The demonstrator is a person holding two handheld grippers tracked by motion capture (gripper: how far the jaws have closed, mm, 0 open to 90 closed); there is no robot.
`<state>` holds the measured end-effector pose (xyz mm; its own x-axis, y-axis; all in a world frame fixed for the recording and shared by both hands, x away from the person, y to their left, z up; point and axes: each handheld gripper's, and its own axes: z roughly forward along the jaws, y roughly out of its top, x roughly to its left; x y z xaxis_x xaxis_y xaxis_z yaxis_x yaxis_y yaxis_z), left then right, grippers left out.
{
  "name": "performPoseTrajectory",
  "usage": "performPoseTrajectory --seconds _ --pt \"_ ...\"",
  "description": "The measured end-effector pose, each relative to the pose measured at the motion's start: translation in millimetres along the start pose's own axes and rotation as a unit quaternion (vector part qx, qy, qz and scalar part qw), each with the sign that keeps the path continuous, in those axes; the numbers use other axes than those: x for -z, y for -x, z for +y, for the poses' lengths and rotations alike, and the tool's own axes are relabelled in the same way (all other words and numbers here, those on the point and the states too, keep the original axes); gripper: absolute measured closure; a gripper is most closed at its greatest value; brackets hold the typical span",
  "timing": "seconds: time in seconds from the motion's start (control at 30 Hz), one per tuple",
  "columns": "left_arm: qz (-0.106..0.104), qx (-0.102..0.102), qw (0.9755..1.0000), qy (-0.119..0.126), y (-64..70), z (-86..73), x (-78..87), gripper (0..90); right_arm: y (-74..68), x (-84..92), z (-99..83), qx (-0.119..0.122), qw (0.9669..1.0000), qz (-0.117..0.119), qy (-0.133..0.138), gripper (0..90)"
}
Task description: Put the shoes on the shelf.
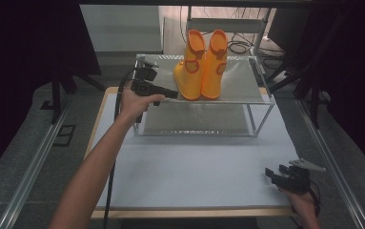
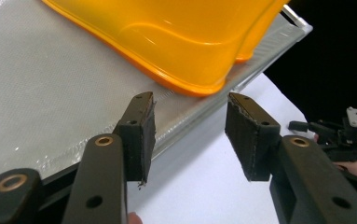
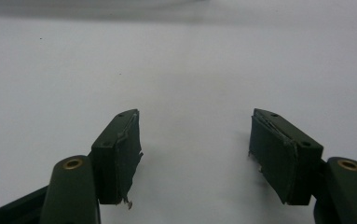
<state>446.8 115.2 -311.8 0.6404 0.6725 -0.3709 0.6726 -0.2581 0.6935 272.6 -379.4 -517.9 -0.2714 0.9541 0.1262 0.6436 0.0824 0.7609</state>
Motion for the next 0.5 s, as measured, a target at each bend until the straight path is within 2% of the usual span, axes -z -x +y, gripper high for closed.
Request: performPoseTrajectory --seconds 0.5 --pt "-0.010 -0.023 0.9997 -0.003 7.4 -30.9 25.3 50.8 -1.2 -0.3 0.0 0.002 1.0000 -0.001 -0.001 33.5"
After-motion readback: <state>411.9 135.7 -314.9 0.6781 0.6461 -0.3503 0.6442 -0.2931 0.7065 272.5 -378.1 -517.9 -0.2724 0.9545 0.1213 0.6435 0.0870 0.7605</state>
